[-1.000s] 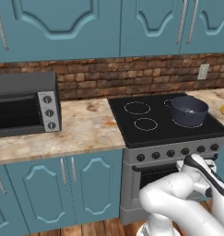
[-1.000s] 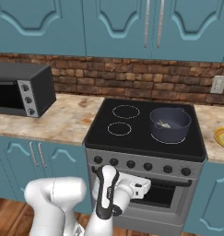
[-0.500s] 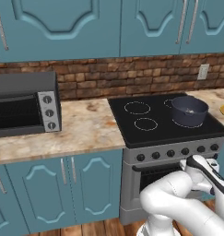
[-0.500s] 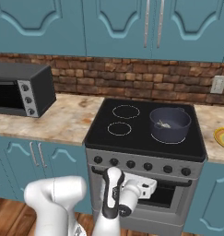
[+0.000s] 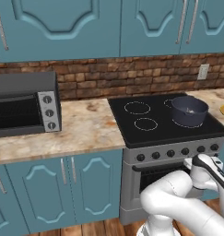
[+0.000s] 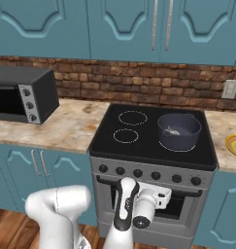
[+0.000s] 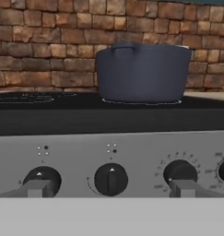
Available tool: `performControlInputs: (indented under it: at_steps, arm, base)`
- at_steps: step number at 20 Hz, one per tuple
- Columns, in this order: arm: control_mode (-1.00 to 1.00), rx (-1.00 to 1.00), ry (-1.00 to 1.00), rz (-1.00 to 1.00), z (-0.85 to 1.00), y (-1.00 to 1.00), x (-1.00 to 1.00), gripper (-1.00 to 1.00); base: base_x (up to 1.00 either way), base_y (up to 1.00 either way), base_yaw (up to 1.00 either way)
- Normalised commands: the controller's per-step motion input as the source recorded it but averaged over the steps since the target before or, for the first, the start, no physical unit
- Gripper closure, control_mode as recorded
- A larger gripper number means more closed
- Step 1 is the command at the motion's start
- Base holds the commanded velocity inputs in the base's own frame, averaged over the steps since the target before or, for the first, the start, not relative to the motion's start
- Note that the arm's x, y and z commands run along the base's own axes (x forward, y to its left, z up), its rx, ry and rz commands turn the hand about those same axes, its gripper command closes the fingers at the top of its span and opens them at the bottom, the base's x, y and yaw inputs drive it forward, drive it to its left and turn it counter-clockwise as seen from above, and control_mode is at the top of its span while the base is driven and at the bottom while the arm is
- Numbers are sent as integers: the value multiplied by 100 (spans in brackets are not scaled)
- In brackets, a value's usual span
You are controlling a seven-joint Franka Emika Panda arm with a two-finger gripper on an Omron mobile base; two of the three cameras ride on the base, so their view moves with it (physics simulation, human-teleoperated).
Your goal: Retrieve the frozen meat and place it in the pot on a burner. Then turn the burner on.
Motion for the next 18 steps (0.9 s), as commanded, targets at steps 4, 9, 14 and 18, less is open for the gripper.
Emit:
performControlInputs:
  at_steps: [4, 9, 14, 18]
  arm:
    - [-100, -1, -1, 0, -6, 0, 0, -100]
    - [-100, 0, 0, 0, -36, 0, 3, -100]
    - [-100, 0, 4, 0, -31, 0, 4, -100]
    - [-100, 0, 3, 0, -7, 0, 7, -100]
  base:
    - [0, 0, 0]
    - [0, 0, 0]
    - [0, 0, 0]
    - [0, 0, 0]
